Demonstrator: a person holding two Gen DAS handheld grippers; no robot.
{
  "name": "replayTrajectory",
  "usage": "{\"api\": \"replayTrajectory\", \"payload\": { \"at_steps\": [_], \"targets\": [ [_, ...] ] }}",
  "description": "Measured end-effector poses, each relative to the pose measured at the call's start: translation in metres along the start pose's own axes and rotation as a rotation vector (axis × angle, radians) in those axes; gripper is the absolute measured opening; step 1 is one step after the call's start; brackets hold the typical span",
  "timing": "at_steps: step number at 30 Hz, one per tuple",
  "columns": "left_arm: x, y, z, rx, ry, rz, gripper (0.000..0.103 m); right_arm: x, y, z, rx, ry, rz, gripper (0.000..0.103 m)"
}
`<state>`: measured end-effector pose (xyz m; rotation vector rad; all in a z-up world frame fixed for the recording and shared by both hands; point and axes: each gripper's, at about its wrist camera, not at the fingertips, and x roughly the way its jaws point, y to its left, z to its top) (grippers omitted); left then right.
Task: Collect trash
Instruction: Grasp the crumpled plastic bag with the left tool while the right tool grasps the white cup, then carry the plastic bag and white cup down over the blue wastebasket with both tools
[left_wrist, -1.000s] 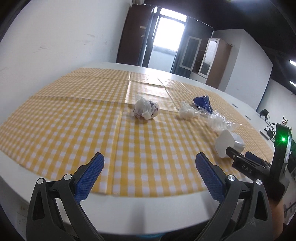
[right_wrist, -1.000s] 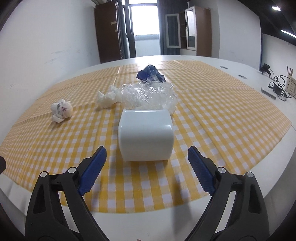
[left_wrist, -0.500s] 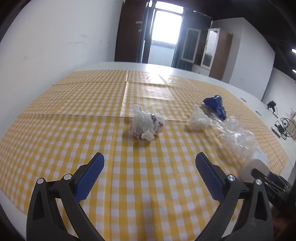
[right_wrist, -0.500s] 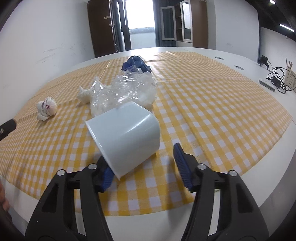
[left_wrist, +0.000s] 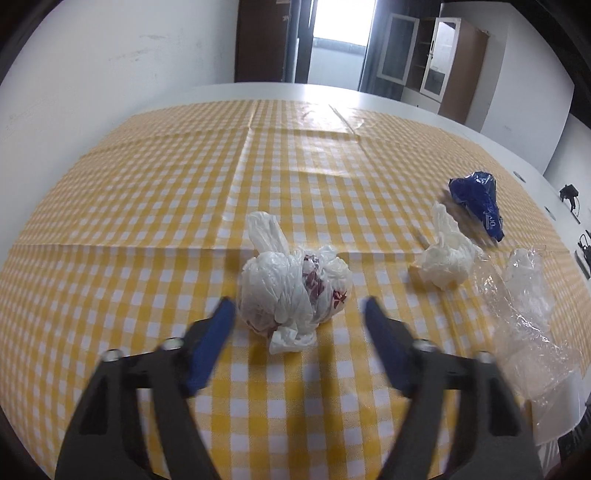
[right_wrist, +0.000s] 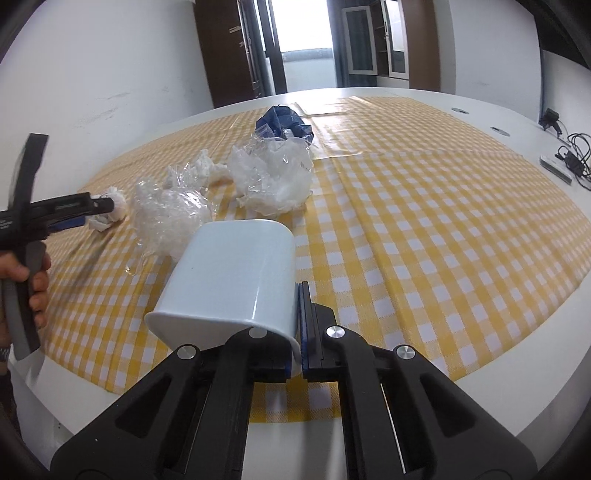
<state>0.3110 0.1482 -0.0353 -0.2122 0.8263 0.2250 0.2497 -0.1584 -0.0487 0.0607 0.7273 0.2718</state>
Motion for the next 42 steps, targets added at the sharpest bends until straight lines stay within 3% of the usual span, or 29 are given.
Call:
{"api": "replayTrajectory", "payload": {
  "at_steps": [2, 3, 4, 15, 30, 42],
  "targets": [
    [-0.001, 0.0, -0.003, 0.011, -0.002, -0.019, 0.037, -0.003, -0.003, -0.001, 0.009, -0.007, 0.017, 0.003],
    [-0.004, 0.0, -0.006, 0.013, -0.009, -0.019, 0.02, -0.005, -0.004, -0.003, 0.013, -0.01, 0.026, 0.003],
    [-0.008, 0.0, -0.008, 0.011, -0.018, -0.015, 0.017, -0.007, -0.005, -0.004, 0.017, -0.014, 0.036, 0.003],
    [-0.086, 0.001, -0.064, -0.055, -0.138, -0.126, 0.01, -0.044, -0.001, -0.02, 0.013, -0.081, 0.107, 0.003],
    [-0.148, -0.015, -0.125, -0.066, -0.178, -0.196, 0.006, -0.09, 0.007, -0.072, -0.02, -0.104, 0.166, 0.003],
    [-0.209, -0.039, -0.186, -0.067, -0.228, -0.302, 0.005, -0.124, 0.02, -0.101, -0.073, -0.088, 0.267, 0.003]
  ]
}}
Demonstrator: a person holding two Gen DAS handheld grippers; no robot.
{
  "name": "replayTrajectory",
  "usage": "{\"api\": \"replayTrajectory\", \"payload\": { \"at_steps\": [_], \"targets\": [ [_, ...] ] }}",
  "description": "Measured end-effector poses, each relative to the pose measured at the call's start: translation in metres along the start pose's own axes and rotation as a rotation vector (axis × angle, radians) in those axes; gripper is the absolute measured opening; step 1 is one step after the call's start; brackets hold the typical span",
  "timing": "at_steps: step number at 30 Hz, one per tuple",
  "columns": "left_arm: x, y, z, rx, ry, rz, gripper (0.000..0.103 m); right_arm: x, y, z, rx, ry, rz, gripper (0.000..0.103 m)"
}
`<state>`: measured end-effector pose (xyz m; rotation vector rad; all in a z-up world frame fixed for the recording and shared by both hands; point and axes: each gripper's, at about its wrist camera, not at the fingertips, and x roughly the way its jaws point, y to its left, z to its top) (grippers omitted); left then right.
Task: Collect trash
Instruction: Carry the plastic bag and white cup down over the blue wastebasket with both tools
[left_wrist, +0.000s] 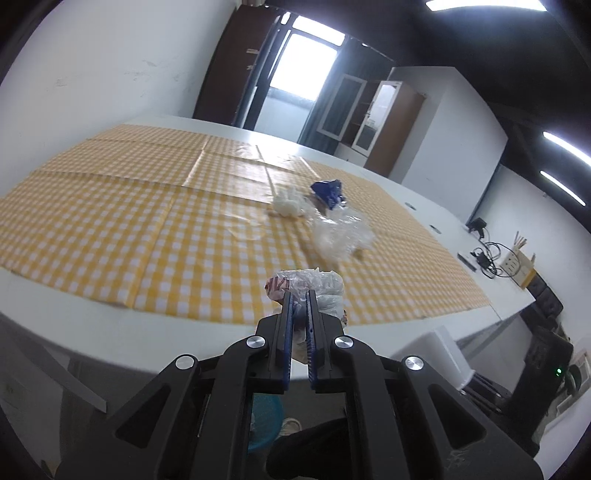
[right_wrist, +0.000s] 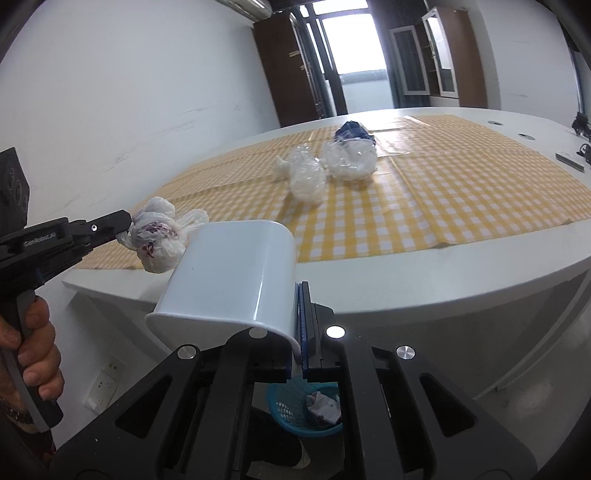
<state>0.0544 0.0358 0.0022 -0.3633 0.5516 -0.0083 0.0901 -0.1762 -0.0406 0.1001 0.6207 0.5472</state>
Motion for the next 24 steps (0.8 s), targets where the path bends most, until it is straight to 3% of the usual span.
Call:
{"api": "replayTrajectory", "payload": {
  "at_steps": [8, 12, 18, 24],
  "targets": [
    [-0.031, -0.005, -0.051, 0.003, 0.061, -0.039, 0.005, -0.023, 0.003, -0.045, -0.05, 0.059, 0.037, 0.003],
    [-0.03, -0.006, -0.082, 0.05, 0.114, -0.004, 0.005, -0.019, 0.001, -0.072, -0.061, 0.116, 0.03, 0.003],
    [-0.005, 0.014, -0.127, 0.029, 0.215, 0.03, 0.005, 0.014, -0.001, -0.108, -0.076, 0.225, 0.012, 0.003],
    [0.048, 0.043, -0.158, 0.01, 0.346, 0.042, 0.005, 0.065, -0.007, -0.138, -0.115, 0.355, -0.021, 0.003]
  ]
}}
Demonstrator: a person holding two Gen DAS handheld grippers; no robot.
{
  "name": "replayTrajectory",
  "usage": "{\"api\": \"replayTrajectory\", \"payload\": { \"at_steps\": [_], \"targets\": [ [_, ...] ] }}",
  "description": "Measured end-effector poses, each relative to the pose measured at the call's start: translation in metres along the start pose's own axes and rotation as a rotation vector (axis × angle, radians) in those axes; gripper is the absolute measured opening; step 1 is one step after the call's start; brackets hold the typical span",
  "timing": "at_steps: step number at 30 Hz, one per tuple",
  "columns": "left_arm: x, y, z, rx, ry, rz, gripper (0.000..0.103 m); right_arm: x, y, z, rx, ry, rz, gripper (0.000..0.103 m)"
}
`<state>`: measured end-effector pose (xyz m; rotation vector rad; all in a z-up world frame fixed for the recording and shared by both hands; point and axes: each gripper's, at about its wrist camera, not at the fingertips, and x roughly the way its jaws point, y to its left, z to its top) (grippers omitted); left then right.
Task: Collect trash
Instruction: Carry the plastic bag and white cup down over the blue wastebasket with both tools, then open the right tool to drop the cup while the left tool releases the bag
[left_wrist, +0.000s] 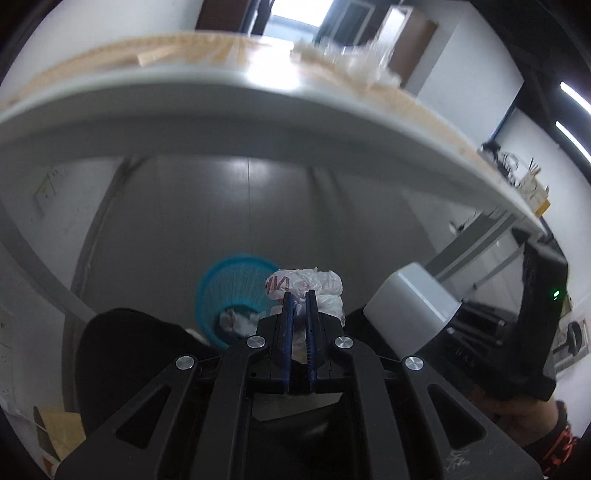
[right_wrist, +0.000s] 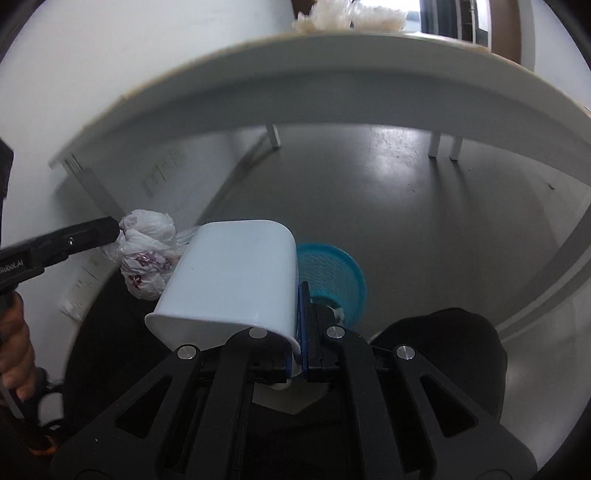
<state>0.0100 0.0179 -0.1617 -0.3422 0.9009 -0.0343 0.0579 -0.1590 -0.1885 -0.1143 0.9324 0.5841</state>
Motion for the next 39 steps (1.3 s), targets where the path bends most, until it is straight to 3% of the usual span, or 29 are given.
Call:
{"api": "replayTrajectory", "payload": {
  "at_steps": [10, 16, 28, 32, 36, 38, 39],
  "targets": [
    [0.114, 0.055, -0.001, -0.091, 0.179, 0.037, 0.005, 0.1, -0.022, -0.002, 0.063, 0.213, -0.012, 0.003],
    [0.174, 0.099, -0.006, -0.281, 0.321, 0.012, 0.005, 0.169, -0.035, -0.003, 0.134, 0.326, -0.017, 0.003],
    [0.244, 0.107, 0.007, -0.255, 0.397, 0.095, 0.005, 0.27, -0.064, -0.007, 0.276, 0.521, -0.025, 0.003],
    [0.27, 0.109, 0.01, -0.28, 0.44, 0.132, 0.005, 0.293, -0.073, -0.01, 0.301, 0.563, -0.043, 0.003],
    [0.278, 0.107, 0.012, -0.269, 0.427, 0.136, 0.006, 0.304, -0.083, -0.013, 0.347, 0.58, -0.05, 0.003],
    [0.275, 0.109, 0.015, -0.281, 0.386, 0.129, 0.01, 0.312, -0.09, -0.011, 0.379, 0.576, -0.041, 0.005],
    [0.274, 0.109, 0.017, -0.277, 0.366, 0.14, 0.023, 0.314, -0.093, -0.011, 0.398, 0.568, -0.038, 0.009]
  ]
}}
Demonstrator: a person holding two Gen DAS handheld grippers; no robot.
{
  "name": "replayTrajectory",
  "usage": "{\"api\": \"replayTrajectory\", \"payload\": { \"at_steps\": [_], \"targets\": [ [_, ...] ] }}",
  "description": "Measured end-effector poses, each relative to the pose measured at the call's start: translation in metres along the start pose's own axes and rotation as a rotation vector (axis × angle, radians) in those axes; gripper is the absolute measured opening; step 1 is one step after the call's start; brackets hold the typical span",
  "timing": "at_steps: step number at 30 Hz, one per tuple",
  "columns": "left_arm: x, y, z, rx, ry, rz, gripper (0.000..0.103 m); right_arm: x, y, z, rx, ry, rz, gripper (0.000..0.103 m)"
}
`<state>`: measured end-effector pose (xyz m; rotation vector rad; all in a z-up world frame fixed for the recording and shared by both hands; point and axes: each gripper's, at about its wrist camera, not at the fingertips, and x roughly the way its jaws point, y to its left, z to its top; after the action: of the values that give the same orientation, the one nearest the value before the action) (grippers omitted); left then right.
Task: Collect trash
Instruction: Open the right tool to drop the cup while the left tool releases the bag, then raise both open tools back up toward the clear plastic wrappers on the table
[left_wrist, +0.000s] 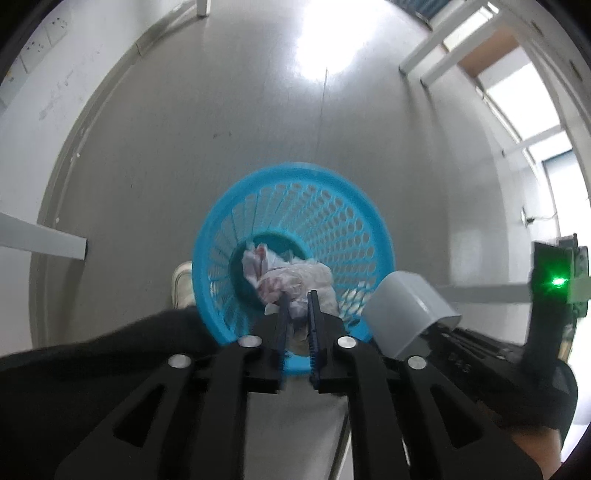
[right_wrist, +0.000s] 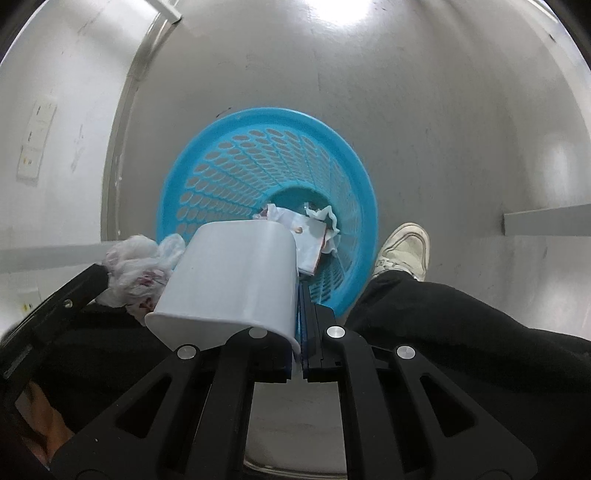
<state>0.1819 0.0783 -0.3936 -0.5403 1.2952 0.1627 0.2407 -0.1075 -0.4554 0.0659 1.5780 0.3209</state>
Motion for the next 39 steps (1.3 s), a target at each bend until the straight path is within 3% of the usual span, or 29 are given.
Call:
{"api": "replayTrajectory", "payload": {
  "at_steps": [1, 2, 3, 11, 18, 21, 26, 31, 39],
  "targets": [
    [-0.002, -0.001, 0.002, 0.004, -0.019, 0.004, 0.039, 0.001, -0.001, 0.001, 0.011, -0.001, 0.01, 0.015],
    [-0.001, -0.002, 0.002, 0.008, -0.024, -0.001, 0.041, 0.002, -0.001, 0.001, 0.012, -0.001, 0.011, 0.035],
    [0.0, -0.002, 0.001, 0.014, -0.02, -0.004, 0.039, 0.001, 0.001, 0.0, 0.004, -0.003, 0.003, 0.043],
    [0.003, 0.002, -0.004, -0.023, 0.03, -0.006, 0.037, -0.003, 0.013, -0.012, -0.059, -0.002, -0.059, 0.043],
    [-0.007, 0.008, -0.015, -0.044, 0.021, 0.012, 0.037, -0.03, 0.022, -0.031, -0.107, -0.045, -0.079, 0.043],
    [-0.022, 0.009, -0.023, -0.044, -0.022, 0.007, 0.037, -0.053, 0.028, -0.043, -0.146, -0.102, -0.101, 0.044],
    [-0.049, -0.014, -0.042, 0.095, -0.114, 0.032, 0.038, -0.094, 0.04, -0.071, -0.222, -0.196, -0.093, 0.049],
    [-0.08, -0.012, -0.059, 0.094, -0.167, -0.014, 0.039, -0.13, 0.041, -0.098, -0.269, -0.287, -0.079, 0.054],
    [-0.125, -0.018, -0.086, 0.117, -0.261, 0.006, 0.045, -0.176, 0.042, -0.136, -0.296, -0.37, -0.049, 0.055]
  ]
}}
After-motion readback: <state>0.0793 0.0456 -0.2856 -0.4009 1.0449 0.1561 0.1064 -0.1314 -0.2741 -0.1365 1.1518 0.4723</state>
